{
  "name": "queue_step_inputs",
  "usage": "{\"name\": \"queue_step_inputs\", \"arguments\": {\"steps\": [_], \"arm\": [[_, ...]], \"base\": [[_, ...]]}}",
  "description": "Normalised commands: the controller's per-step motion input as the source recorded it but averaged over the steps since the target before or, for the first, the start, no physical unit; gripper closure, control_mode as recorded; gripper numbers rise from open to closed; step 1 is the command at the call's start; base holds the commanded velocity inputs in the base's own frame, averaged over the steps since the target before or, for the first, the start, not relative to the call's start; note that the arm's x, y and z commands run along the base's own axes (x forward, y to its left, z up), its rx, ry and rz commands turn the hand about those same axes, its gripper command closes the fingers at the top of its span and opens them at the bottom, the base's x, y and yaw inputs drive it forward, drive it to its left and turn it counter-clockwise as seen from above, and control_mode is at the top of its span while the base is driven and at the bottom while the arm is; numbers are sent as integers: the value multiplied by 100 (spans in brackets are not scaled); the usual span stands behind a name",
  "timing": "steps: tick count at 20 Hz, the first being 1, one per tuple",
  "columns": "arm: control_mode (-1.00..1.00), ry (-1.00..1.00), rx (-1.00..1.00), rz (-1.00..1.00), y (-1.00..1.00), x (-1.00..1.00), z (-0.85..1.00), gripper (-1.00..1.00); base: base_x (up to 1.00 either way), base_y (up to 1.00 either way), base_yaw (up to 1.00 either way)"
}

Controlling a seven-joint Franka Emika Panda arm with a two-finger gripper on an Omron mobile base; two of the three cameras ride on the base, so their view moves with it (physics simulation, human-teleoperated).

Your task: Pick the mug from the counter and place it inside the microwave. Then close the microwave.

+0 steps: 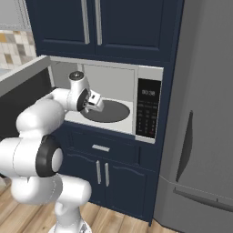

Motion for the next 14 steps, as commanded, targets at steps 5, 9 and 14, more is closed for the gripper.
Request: {"name": "queue_step_inputs", "arguments": {"steps": [5, 9, 14], "arm": [[-100, 6, -2, 0, 0, 26, 0, 100], [-100, 7, -2, 0, 0, 48, 0, 100], [-100, 2, -1, 0, 0, 49, -2, 100]], "base": [[0, 0, 0], [0, 0, 0], [0, 0, 0]]}}
